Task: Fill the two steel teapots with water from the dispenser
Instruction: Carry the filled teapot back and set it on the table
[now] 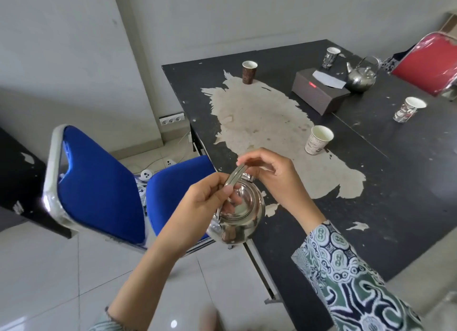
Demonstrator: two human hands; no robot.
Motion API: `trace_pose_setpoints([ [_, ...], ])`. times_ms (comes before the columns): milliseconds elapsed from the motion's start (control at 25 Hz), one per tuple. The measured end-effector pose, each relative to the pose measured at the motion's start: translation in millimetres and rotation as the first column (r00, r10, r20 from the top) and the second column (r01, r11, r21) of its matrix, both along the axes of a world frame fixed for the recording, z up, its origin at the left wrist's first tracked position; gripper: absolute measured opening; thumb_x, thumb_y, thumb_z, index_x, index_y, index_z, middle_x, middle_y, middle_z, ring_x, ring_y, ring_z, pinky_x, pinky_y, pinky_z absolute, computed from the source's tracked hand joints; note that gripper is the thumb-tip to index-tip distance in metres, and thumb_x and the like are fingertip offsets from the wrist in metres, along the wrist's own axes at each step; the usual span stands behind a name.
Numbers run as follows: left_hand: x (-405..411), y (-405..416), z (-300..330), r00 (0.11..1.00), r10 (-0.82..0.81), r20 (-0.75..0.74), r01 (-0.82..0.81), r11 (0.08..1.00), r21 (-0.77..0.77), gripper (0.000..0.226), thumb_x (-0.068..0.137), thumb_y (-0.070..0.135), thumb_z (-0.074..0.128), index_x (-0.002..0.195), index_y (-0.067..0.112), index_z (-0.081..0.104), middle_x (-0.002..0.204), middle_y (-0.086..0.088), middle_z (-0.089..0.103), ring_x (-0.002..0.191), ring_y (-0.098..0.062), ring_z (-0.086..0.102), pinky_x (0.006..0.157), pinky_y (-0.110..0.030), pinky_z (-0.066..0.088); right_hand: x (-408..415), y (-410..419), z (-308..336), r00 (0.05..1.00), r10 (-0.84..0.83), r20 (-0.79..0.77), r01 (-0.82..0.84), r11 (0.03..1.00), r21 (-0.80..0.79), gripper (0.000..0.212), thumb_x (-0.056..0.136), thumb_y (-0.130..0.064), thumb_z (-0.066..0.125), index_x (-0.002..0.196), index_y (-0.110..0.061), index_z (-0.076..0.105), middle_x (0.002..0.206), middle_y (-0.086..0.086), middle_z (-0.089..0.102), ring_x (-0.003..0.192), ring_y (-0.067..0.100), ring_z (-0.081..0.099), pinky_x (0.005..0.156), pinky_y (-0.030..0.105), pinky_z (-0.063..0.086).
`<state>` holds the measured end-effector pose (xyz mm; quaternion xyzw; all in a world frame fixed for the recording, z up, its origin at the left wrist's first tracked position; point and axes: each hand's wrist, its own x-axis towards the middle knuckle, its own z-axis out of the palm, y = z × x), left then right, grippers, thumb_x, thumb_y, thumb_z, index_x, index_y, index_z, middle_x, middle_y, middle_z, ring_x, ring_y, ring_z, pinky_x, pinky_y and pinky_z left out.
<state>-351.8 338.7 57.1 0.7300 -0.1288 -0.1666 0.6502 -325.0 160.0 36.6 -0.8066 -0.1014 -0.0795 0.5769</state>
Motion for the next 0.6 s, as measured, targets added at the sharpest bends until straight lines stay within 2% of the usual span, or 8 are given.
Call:
trace_pose_setpoints([
  [120, 11, -38, -6, 0.999, 0.034, -0.005, -0.034, 0.999, -0.003, 0.022, 0.095, 0.01, 0.042, 0.089, 0.016, 0.062, 0.074, 0.011, 0.069, 0.071, -0.007, 0.059, 0.076, -0.021, 0.05, 11, -29, -9, 0.975, -0.222, 0.03, 0.222, 0.975, 0.011, 0.018, 0.074, -0.012, 0.074, 0.085, -0.011, 0.059, 0.079, -0.005, 0.063, 0.074, 0.001, 0.061, 0.07, 0.01, 0.047],
  [200, 18, -74, -13, 0.995, 0.095, -0.006, -0.095, 0.995, -0.016, 0.023, 0.096, 0.01, 0.041, 0.092, 0.018, 0.062, 0.075, 0.012, 0.07, 0.072, -0.007, 0.06, 0.079, -0.025, 0.05, 19, -56, -16, 0.963, -0.268, 0.028, 0.269, 0.963, -0.032, 0.016, 0.075, -0.015, 0.073, 0.075, -0.015, 0.056, 0.068, -0.008, 0.059, 0.064, -0.001, 0.055, 0.065, 0.011, 0.043],
  [280, 21, -107, -20, 0.986, 0.166, -0.007, -0.166, 0.985, -0.038, 0.025, 0.096, 0.01, 0.041, 0.095, 0.022, 0.063, 0.079, 0.01, 0.071, 0.078, -0.011, 0.064, 0.083, -0.029, 0.052, 26, -81, -20, 0.979, -0.199, -0.034, 0.196, 0.978, -0.066, 0.012, 0.082, -0.016, 0.065, 0.072, -0.018, 0.058, 0.067, -0.007, 0.061, 0.062, 0.001, 0.057, 0.065, 0.019, 0.047],
  [440, 24, -183, -31, 0.941, 0.337, -0.039, -0.34, 0.934, -0.112, 0.03, 0.096, 0.006, 0.038, 0.1, 0.021, 0.063, 0.088, 0.005, 0.071, 0.079, -0.005, 0.066, 0.079, -0.019, 0.053, 35, -141, -14, 0.979, 0.043, -0.199, -0.044, 0.999, 0.003, 0.016, 0.093, -0.018, 0.05, 0.092, -0.015, 0.066, 0.09, 0.003, 0.071, 0.086, 0.015, 0.068, 0.079, 0.031, 0.055],
  [520, 27, -217, -36, 0.913, 0.402, -0.07, -0.408, 0.904, -0.129, 0.031, 0.096, 0.003, 0.036, 0.102, 0.018, 0.063, 0.091, 0.002, 0.071, 0.08, -0.005, 0.067, 0.076, -0.017, 0.053, 42, -170, -12, 0.947, 0.118, -0.299, -0.107, 0.993, 0.051, 0.017, 0.092, -0.025, 0.051, 0.097, -0.019, 0.067, 0.097, 0.001, 0.071, 0.094, 0.017, 0.067, 0.084, 0.034, 0.054],
  [600, 31, -244, -38, 0.898, 0.433, -0.08, -0.44, 0.889, -0.127, 0.034, 0.096, 0.002, 0.035, 0.104, 0.019, 0.063, 0.093, 0.0, 0.072, 0.086, -0.011, 0.069, 0.078, -0.02, 0.053, 50, -192, -13, 0.911, 0.148, -0.386, -0.098, 0.985, 0.144, 0.012, 0.089, -0.025, 0.058, 0.095, -0.022, 0.067, 0.096, 0.0, 0.071, 0.095, 0.02, 0.067, 0.084, 0.036, 0.054],
])
